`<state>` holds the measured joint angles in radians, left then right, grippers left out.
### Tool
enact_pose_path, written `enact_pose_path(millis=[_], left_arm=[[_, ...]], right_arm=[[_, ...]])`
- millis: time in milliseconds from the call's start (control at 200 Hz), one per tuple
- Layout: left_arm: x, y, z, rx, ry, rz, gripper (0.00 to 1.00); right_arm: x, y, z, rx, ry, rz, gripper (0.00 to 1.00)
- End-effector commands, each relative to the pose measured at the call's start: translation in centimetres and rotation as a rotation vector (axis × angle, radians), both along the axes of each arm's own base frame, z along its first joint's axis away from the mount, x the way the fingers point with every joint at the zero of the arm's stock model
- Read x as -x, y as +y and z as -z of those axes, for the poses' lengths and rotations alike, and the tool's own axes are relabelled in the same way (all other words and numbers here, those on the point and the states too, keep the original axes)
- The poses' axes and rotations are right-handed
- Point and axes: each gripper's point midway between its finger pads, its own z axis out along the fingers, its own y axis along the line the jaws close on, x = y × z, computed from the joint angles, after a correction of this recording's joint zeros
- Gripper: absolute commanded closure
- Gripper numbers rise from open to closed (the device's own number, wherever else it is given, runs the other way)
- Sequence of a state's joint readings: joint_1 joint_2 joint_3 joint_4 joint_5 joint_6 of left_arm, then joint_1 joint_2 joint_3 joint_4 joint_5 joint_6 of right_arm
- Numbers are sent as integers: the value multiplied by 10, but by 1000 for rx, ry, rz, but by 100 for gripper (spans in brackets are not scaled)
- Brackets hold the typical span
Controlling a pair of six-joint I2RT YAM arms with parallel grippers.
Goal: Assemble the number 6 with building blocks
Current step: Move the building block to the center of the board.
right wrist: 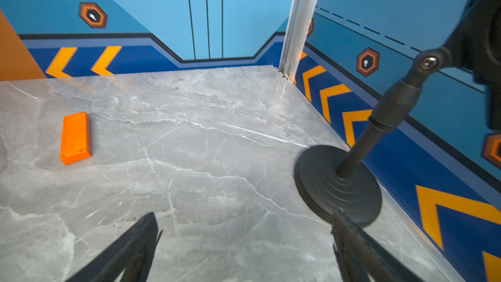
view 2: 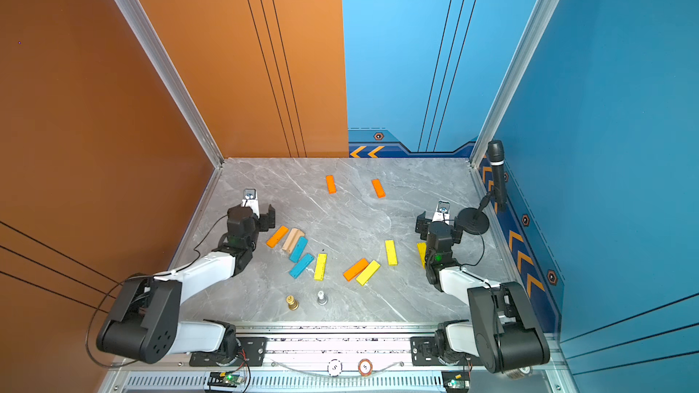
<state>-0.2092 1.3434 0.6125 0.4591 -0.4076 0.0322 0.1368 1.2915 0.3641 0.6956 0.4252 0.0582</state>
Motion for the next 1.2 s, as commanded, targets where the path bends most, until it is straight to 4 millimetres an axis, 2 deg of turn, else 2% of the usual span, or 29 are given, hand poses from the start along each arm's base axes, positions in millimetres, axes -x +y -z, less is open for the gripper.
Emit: enact_pose_path(millis=[0, 100, 140, 170, 195, 255, 546, 666, 851, 1182, 1197], left_arm=[[6, -4, -14, 3, 133, -49, 2], [5, -26, -24, 67, 247, 5, 5], [10, -35, -19, 75, 314, 31, 4], [13, -40, -15, 77, 349, 41, 4], [11, -45, -25, 84, 345, 48, 4], [13, -53, -23, 92, 377, 58, 4], [32, -94, 11, 132, 619, 162, 0], [39, -109, 26, 129, 676, 208, 0], [47, -124, 48, 115, 780, 241, 3], [53, -123, 84, 144, 940, 215, 13], [54, -123, 87, 147, 951, 215, 17]], right_arm=[[-2, 0, -16, -13, 15, 33, 1], [-5, 14, -25, -64, 64, 25, 1], [-7, 21, -31, -90, 82, 14, 1], [-7, 28, -30, -98, 108, 2, 1], [-6, 33, -30, -101, 126, -10, 1], [-3, 46, -29, -108, 162, -31, 1], [23, 125, -12, -198, 355, -228, 0], [40, 147, -2, -208, 441, -277, 0], [57, 166, 17, -226, 553, -327, 5], [53, 182, 31, -226, 643, -363, 11], [52, 183, 31, -225, 645, -364, 12]])
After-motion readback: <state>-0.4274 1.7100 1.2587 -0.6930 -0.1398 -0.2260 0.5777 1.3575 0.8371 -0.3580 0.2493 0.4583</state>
